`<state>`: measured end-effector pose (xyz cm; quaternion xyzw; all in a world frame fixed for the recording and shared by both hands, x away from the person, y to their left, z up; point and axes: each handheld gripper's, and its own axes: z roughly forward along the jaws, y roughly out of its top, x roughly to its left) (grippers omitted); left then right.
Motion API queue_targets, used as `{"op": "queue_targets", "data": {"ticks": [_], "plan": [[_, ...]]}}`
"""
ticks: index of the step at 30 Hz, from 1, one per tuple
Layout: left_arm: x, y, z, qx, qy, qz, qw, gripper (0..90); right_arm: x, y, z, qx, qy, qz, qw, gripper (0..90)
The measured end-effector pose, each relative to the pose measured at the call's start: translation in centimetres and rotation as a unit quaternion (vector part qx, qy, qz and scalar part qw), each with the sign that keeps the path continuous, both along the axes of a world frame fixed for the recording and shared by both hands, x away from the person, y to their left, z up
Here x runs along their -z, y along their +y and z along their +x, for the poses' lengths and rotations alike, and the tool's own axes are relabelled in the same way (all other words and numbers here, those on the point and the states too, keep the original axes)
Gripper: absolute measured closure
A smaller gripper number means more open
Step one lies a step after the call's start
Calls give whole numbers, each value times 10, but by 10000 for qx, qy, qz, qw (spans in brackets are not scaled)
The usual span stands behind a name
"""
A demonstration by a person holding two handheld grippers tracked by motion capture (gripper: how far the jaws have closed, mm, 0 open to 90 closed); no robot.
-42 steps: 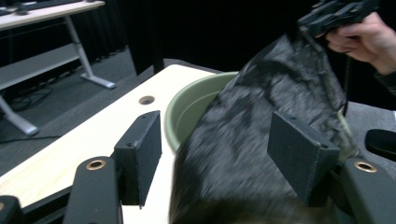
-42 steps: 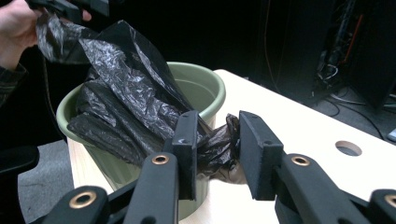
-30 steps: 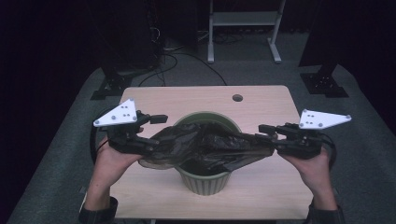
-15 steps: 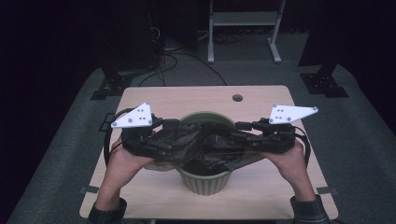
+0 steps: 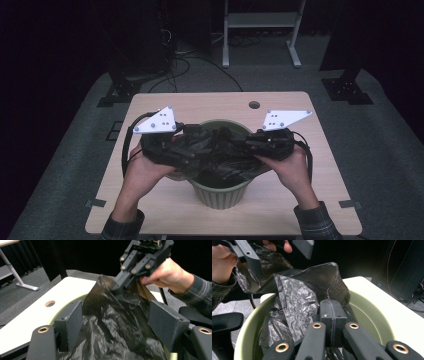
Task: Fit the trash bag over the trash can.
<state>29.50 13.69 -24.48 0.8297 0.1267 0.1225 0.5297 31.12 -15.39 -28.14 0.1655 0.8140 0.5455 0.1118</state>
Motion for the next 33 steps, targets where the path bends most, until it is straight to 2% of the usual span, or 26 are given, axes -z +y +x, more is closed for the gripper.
{"op": "queue_targets", "data": {"ticks": [8, 12, 15, 18, 23, 26, 28, 31, 33], "plan": [[-5, -10, 12, -248, -31, -9, 9997, 274, -1, 16, -5, -183, -98, -152, 9997, 897], [2, -15, 18, -348, 22, 103, 9993, 275, -2, 19, -7, -251, -100, -102, 9996, 897], [8, -14, 20, -460, -12, 216, 9987, 289, -4, 17, -7, -230, -134, -14, 9996, 897], [13, -7, 22, -508, -38, 345, 9981, 382, -6, 11, -6, -135, -139, 40, 9998, 897], [17, 4, 25, -507, 23, 371, 9980, 577, -8, 3, -2, -42, -129, 222, 9997, 897], [18, 9, 27, -549, 19, 440, 9975, 632, -9, 5, 0, 59, -167, 182, 9997, 897], [18, 11, 29, -564, 42, 436, 9974, 634, -9, 6, 3, 102, -176, 178, 9996, 896], [18, 13, 33, -645, 69, 435, 9969, 557, -10, 8, 7, 152, -185, 196, 9995, 897], [19, 14, 36, -638, 102, 471, 9968, 552, -12, 9, 9, 175, -228, 255, 9993, 897]]}}
